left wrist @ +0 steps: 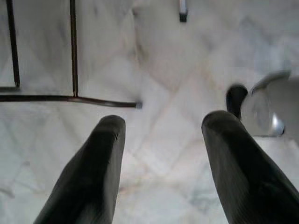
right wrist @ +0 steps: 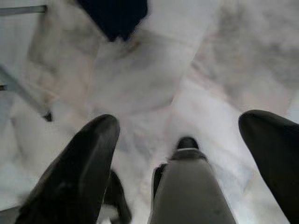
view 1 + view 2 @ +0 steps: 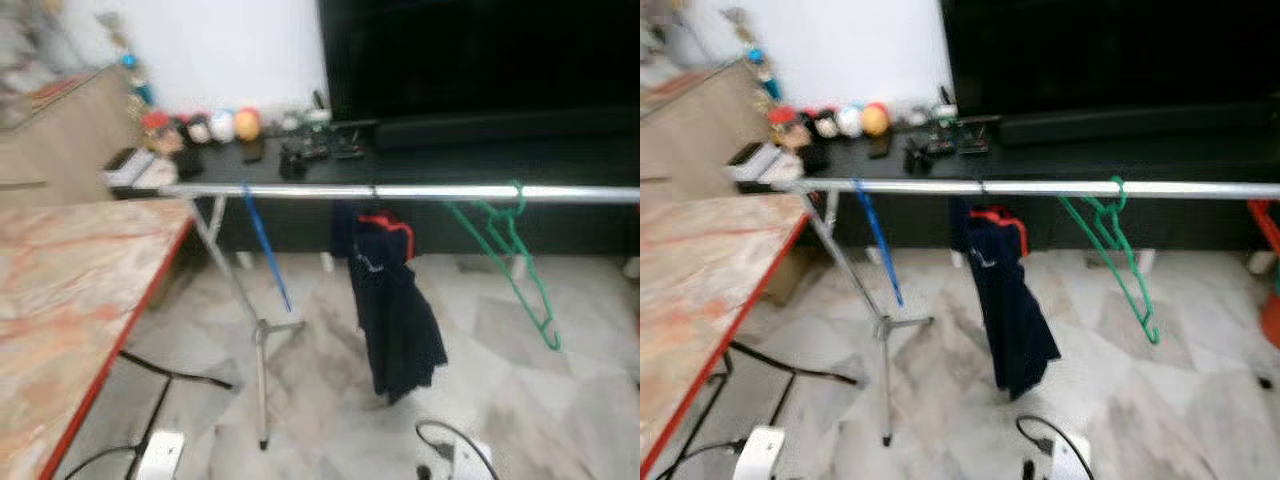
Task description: Hang hanger
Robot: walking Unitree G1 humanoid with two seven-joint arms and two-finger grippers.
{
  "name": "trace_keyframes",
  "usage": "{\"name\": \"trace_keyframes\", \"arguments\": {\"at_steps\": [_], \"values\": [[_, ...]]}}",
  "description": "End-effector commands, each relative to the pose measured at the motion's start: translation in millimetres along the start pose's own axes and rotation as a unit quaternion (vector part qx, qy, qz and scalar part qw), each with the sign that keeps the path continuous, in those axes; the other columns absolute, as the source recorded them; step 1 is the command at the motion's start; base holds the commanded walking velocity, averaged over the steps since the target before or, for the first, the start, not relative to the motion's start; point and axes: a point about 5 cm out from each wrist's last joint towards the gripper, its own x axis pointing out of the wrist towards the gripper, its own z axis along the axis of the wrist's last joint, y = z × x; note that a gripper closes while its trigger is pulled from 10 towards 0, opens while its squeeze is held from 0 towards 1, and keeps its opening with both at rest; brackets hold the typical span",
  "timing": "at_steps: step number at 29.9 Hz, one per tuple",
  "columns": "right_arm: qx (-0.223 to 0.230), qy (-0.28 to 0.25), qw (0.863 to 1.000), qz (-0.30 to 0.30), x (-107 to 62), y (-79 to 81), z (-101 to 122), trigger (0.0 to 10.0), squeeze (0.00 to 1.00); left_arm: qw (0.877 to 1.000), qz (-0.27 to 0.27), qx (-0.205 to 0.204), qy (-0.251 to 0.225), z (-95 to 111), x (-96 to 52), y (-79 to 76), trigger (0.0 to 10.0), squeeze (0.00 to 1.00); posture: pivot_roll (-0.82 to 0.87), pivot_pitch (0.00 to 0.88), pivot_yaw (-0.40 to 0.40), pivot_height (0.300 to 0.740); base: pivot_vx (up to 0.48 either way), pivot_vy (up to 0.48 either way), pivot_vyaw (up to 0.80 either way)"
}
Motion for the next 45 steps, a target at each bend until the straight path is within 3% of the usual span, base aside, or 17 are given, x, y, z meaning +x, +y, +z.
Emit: {"name": "trace_keyframes", "arguments": {"at_steps": [1, 18, 24, 35, 45], "values": [[0.006, 0.000, 1.000, 0.014, -0.9, 11.0, -1.4, 10.0, 0.00, 1.000, 0.009, 0.011, -0.009, 9.5, -0.2, 7.6, 10.0, 0.00, -0.06, 0.000, 0.164, 0.740, 0.000, 0.000, 0.00], [0.026, -0.003, 1.000, 0.013, -1.3, 13.4, -1.3, 10.0, 0.00, 1.000, 0.006, 0.029, -0.010, 11.6, -0.5, 9.4, 10.0, 0.00, -0.05, 0.000, 0.176, 0.740, 0.000, 0.000, 0.00], [0.031, -0.007, 0.999, 0.017, -1.4, 14.3, -0.6, 10.0, 0.00, 0.999, 0.005, 0.031, -0.011, 12.1, -0.5, 9.9, 10.0, 0.00, -0.05, 0.000, 0.178, 0.740, 0.000, 0.000, -0.69], [0.029, -0.018, 0.999, 0.016, -0.5, 11.5, 3.8, 10.0, 0.00, 0.999, 0.003, 0.031, -0.017, 15.2, 0.4, 6.4, 10.0, 0.00, -0.03, 0.000, 0.150, 0.740, 0.000, -0.277, 0.00], [0.022, -0.023, 0.999, 0.018, -0.4, 9.3, 4.8, 10.0, 0.00, 0.999, -0.001, 0.031, -0.019, 15.4, 0.7, 4.1, 10.0, 0.00, -0.02, 0.000, 0.133, 0.740, 0.000, -0.282, -0.42]]}}
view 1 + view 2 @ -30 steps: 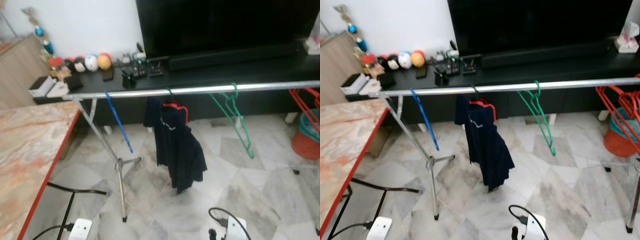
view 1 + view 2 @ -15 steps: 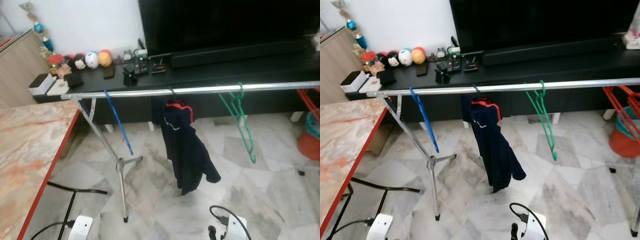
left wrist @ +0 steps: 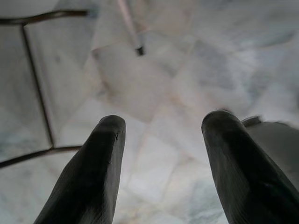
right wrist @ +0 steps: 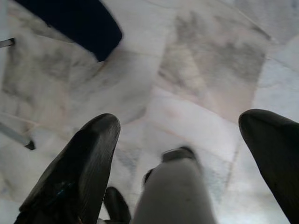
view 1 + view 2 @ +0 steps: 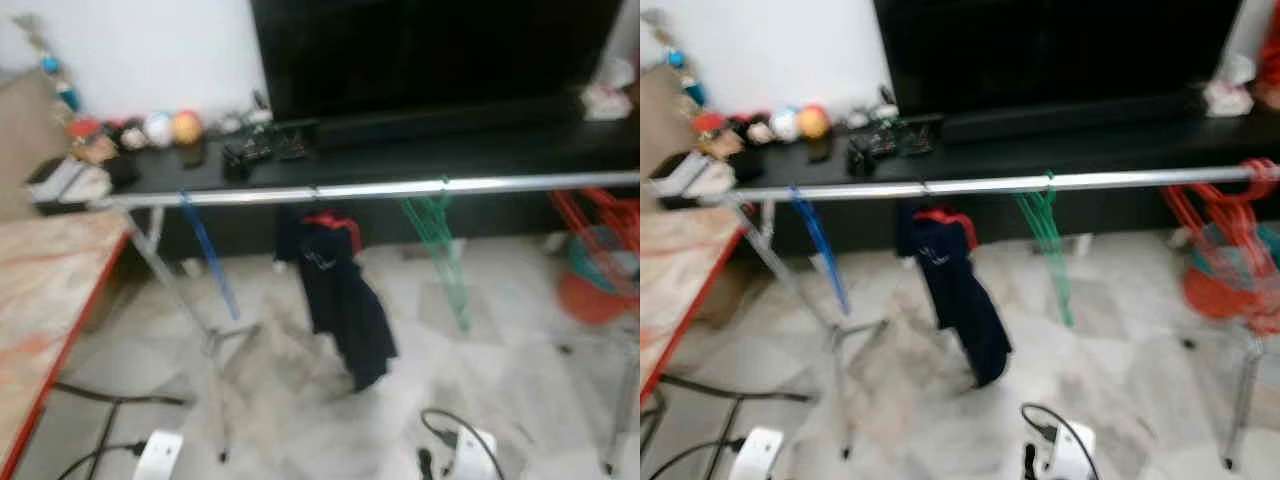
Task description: Hang hanger
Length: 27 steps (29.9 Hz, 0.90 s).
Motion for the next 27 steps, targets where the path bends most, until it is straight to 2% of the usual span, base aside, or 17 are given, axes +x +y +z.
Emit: {"name": "trace_keyframes", "arguments": {"at_steps": [1, 8, 27], "values": [[-0.003, -0.009, 1.000, -0.002, 0.9, -2.5, 4.4, 10.0, 0.00, 1.000, -0.001, 0.011, 0.007, -4.0, -0.5, -0.1, 10.0, 0.00, -0.02, 0.000, 0.133, 0.740, 0.000, -0.281, 0.00], [-0.004, -0.004, 1.000, -0.005, 0.9, -5.6, 3.7, 10.0, 0.00, 1.000, -0.004, 0.010, 0.007, -4.6, -0.1, -3.1, 10.0, 0.00, -0.02, 0.000, 0.116, 0.740, 0.000, -0.282, 0.00], [-0.021, 0.002, 1.000, -0.004, 1.0, -10.0, 2.7, 10.0, 0.00, 1.000, -0.003, -0.003, 0.007, -7.0, 0.2, -7.3, 10.0, 0.00, -0.02, 0.000, 0.094, 0.740, 0.000, 0.000, -0.69]]}}
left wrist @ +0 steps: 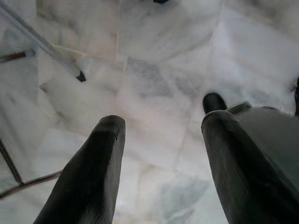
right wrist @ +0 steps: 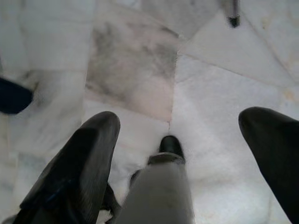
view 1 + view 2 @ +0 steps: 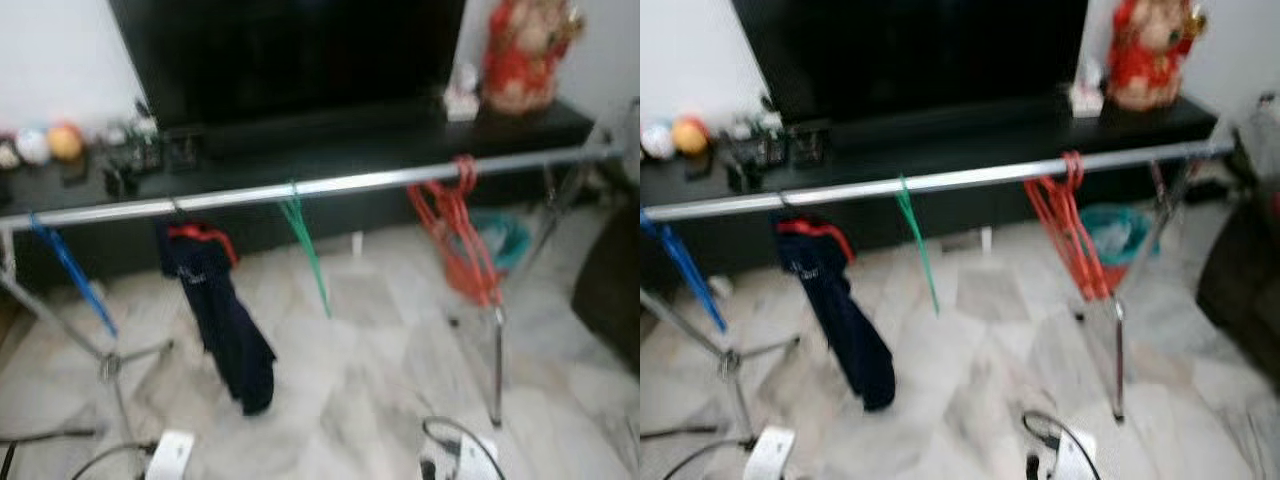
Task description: Hang hanger
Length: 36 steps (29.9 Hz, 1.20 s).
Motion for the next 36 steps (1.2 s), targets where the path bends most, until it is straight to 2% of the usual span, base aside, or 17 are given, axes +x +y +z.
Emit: {"name": "trace_keyframes", "arguments": {"at_steps": [1, 19, 28, 31, 36], "values": [[-0.004, 0.004, 1.000, 0.004, -0.3, 2.1, -1.7, 10.0, 0.00, 1.000, 0.005, 0.003, 0.006, -3.9, -1.1, 3.5, 10.0, 0.00, -0.02, 0.000, 0.094, 0.740, 0.000, 0.000, -0.69], [-0.005, 0.007, 1.000, 0.003, -1.3, 3.4, -4.8, 10.0, 0.00, 1.000, 0.002, 0.003, 0.008, -6.8, -1.9, 4.7, 10.0, 0.00, -0.03, 0.000, 0.098, 0.740, 0.000, 0.000, -0.69], [-0.003, 0.008, 1.000, 0.002, -1.6, 3.3, -6.0, 10.0, 0.00, 1.000, -0.003, 0.026, 0.008, -6.2, -2.0, 5.0, 10.0, 0.00, -0.03, 0.000, 0.097, 0.740, 0.000, -0.036, -0.70], [-0.003, 0.007, 1.000, 0.001, -1.5, 3.1, -5.6, 10.0, 0.00, 1.000, 0.001, 0.014, 0.006, -6.4, -2.0, 4.9, 10.0, 0.00, -0.03, 0.000, 0.097, 0.740, 0.000, -0.325, -0.70], [-0.002, 0.006, 1.000, 0.000, -1.2, 2.8, -4.4, 10.0, 0.00, 1.000, 0.000, 0.018, 0.004, -5.0, -1.8, 4.7, 10.0, 0.00, -0.02, 0.000, 0.096, 0.740, 0.000, 0.000, -0.69]]}}
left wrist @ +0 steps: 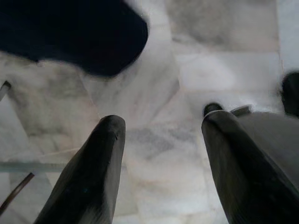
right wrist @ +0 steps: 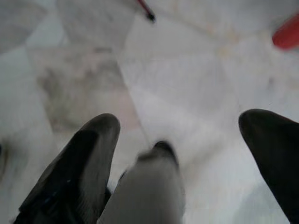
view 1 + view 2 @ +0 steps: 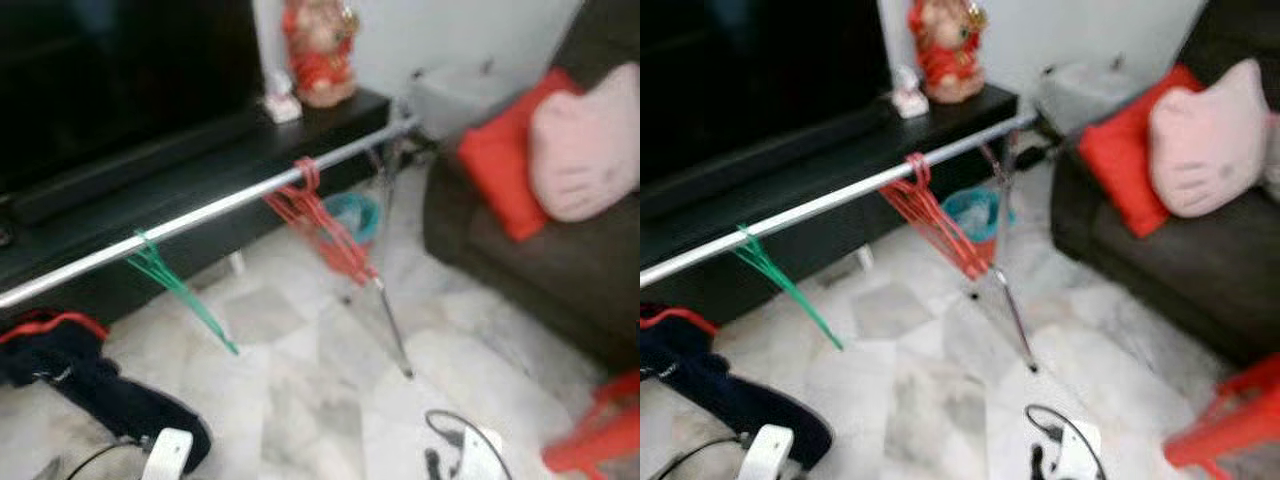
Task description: Hang hanger
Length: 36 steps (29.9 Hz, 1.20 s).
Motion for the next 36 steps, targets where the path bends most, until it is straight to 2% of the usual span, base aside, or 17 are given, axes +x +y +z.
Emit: {"name": "trace_keyframes", "arguments": {"at_steps": [1, 5, 26, 36], "values": [[-0.005, -0.006, 1.000, -0.004, 1.4, -3.9, 5.4, 10.0, 0.00, 1.000, -0.002, 0.012, 0.001, 0.7, 0.3, -1.0, 10.0, 0.00, -0.02, 0.000, 0.096, 0.740, 0.000, 0.000, -0.69], [-0.005, -0.008, 1.000, -0.005, 1.8, -4.1, 7.1, 10.0, 0.00, 1.000, -0.002, 0.003, -0.001, 2.1, 0.7, -1.4, 10.0, 0.00, -0.02, 0.000, 0.096, 0.740, 0.000, 0.000, -0.69], [0.001, -0.012, 1.000, -0.008, 2.3, -3.5, 9.4, 10.0, 0.00, 1.000, -0.003, 0.008, -0.005, 5.2, 1.0, -1.1, 10.0, 0.00, -0.02, 0.000, 0.097, 0.740, 0.000, -0.103, -0.69], [0.003, -0.011, 1.000, -0.009, 2.3, -3.9, 9.3, 10.0, 0.00, 1.000, -0.004, 0.016, -0.004, 5.5, 1.1, -1.3, 10.0, 0.00, -0.02, 0.000, 0.096, 0.740, 0.000, 0.000, -0.69]]}}
